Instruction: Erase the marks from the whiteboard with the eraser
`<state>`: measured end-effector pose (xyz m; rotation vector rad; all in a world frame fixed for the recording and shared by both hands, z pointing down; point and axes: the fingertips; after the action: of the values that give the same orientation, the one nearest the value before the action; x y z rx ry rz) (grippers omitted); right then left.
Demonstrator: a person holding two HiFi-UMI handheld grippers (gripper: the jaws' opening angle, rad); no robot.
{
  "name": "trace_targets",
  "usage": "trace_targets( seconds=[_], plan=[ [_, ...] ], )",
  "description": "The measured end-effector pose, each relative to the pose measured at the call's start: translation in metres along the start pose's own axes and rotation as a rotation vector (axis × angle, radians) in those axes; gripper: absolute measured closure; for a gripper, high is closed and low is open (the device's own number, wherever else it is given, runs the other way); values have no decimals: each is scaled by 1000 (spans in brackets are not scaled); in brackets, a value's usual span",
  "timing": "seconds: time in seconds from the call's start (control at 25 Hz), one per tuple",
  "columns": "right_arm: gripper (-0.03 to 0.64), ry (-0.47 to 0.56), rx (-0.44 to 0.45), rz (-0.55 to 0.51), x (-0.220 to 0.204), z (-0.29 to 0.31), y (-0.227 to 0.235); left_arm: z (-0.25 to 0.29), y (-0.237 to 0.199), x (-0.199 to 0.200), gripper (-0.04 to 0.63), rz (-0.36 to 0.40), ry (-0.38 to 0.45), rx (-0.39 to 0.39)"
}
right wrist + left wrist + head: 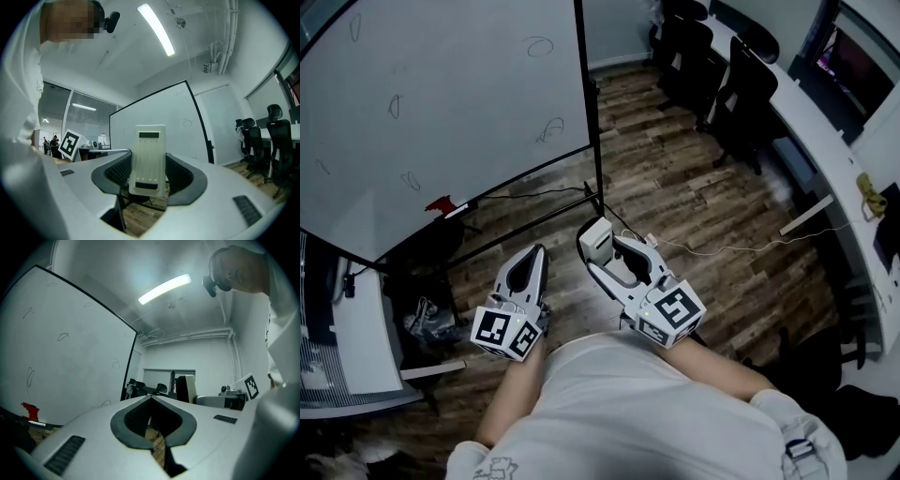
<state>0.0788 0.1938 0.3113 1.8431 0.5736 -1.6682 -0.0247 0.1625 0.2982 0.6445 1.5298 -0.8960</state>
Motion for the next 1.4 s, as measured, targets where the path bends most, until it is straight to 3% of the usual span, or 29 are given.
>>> trace_targets(
  seconds=[0.16, 0.32, 0.6, 0.96, 1.2, 1.4],
  plan=[
    [388, -25, 20, 21, -8, -6, 28, 17, 1, -1, 589, -7, 21, 48],
    [388, -34, 24, 54, -12, -5, 47, 30, -1, -10, 589, -49, 24, 37],
    [388, -64, 15, 106, -21, 18, 74, 62, -14, -11, 589, -18, 20, 31],
    [388, -73, 14, 71, -16, 75, 97, 103, -65, -6, 589, -34, -1, 15],
    [388, -67, 3, 69, -11, 127, 106, 124, -103, 7, 589, 41, -4, -20],
    [388, -59, -15, 63, -7, 168, 108, 132, -136, 19, 589, 44, -16, -51]
  ],
)
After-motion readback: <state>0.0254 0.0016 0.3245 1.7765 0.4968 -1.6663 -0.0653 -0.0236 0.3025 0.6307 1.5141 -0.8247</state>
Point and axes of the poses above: the fingertips, and each gripper's own axes: z forward along the fingers, y to its right, x out of its top, and after that the axes turned 7 degrees about x, right-handed
